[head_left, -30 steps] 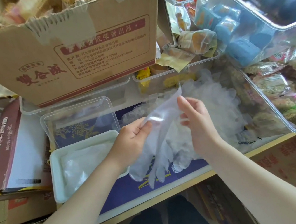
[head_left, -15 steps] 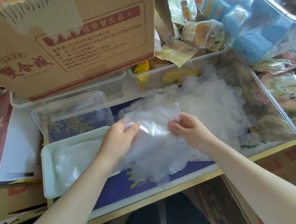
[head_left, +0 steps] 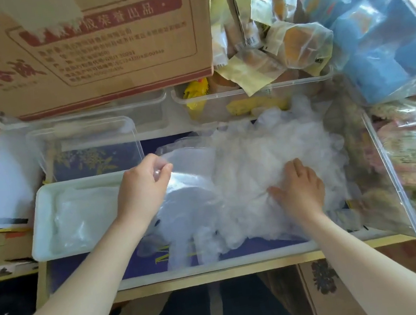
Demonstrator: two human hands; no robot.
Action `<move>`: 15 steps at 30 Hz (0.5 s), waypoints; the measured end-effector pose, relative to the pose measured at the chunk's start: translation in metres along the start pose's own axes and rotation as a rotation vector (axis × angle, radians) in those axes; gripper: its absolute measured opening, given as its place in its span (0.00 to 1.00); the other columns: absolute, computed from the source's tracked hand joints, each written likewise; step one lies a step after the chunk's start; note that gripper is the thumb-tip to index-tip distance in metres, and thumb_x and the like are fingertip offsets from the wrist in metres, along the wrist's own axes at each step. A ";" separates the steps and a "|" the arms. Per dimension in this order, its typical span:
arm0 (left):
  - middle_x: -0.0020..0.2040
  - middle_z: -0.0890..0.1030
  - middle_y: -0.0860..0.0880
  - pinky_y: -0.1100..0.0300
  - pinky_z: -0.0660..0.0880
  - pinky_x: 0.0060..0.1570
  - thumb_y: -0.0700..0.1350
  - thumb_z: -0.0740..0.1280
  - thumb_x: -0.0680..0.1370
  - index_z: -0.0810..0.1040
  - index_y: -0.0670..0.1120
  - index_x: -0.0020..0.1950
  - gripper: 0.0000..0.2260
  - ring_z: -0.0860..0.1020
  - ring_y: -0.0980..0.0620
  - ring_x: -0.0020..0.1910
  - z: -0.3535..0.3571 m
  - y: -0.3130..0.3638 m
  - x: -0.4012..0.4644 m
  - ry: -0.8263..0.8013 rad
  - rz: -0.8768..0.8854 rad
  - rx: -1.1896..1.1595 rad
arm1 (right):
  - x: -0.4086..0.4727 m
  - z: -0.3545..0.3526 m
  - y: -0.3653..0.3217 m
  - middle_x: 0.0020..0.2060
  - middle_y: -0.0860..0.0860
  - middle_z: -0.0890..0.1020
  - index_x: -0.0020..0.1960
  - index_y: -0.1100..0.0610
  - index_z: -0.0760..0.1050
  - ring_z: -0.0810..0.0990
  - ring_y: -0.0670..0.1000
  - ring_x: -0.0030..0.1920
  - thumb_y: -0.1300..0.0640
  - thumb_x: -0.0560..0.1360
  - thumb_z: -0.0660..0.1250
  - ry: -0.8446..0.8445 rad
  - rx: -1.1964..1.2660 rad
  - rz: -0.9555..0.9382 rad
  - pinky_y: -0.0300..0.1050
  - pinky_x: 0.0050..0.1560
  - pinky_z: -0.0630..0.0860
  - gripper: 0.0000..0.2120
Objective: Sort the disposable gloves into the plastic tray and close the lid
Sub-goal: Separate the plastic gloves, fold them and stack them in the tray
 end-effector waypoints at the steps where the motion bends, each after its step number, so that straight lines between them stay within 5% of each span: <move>1: 0.47 0.82 0.47 0.56 0.71 0.45 0.45 0.65 0.77 0.78 0.44 0.49 0.06 0.78 0.47 0.48 0.002 0.001 -0.001 0.009 -0.004 0.002 | 0.000 -0.002 0.000 0.74 0.54 0.60 0.73 0.56 0.58 0.60 0.58 0.71 0.45 0.77 0.60 0.021 -0.014 -0.045 0.53 0.67 0.63 0.29; 6: 0.44 0.81 0.46 0.53 0.73 0.44 0.45 0.66 0.77 0.77 0.43 0.47 0.06 0.77 0.45 0.45 0.007 0.009 -0.005 0.046 -0.028 -0.032 | 0.001 -0.008 0.003 0.61 0.54 0.73 0.62 0.56 0.72 0.72 0.56 0.58 0.56 0.79 0.59 0.103 0.032 -0.165 0.49 0.51 0.71 0.13; 11: 0.39 0.80 0.44 0.54 0.71 0.40 0.45 0.66 0.76 0.77 0.42 0.43 0.07 0.76 0.44 0.41 0.007 0.012 -0.007 0.066 -0.027 -0.088 | 0.010 -0.016 0.004 0.41 0.52 0.76 0.47 0.57 0.71 0.74 0.54 0.42 0.57 0.77 0.64 -0.017 0.599 0.030 0.44 0.35 0.68 0.04; 15: 0.37 0.78 0.42 0.61 0.68 0.36 0.45 0.66 0.77 0.76 0.41 0.42 0.08 0.74 0.44 0.39 0.001 0.009 -0.007 0.067 -0.024 -0.122 | 0.002 -0.040 -0.006 0.47 0.49 0.77 0.42 0.51 0.69 0.75 0.50 0.47 0.54 0.78 0.63 0.073 0.817 -0.020 0.43 0.40 0.68 0.06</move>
Point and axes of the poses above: each hand's wrist, its own x-axis towards the middle knuckle, its own z-axis out of the palm, y = z × x, the point moved 2 cm from there along x, towards the middle knuckle
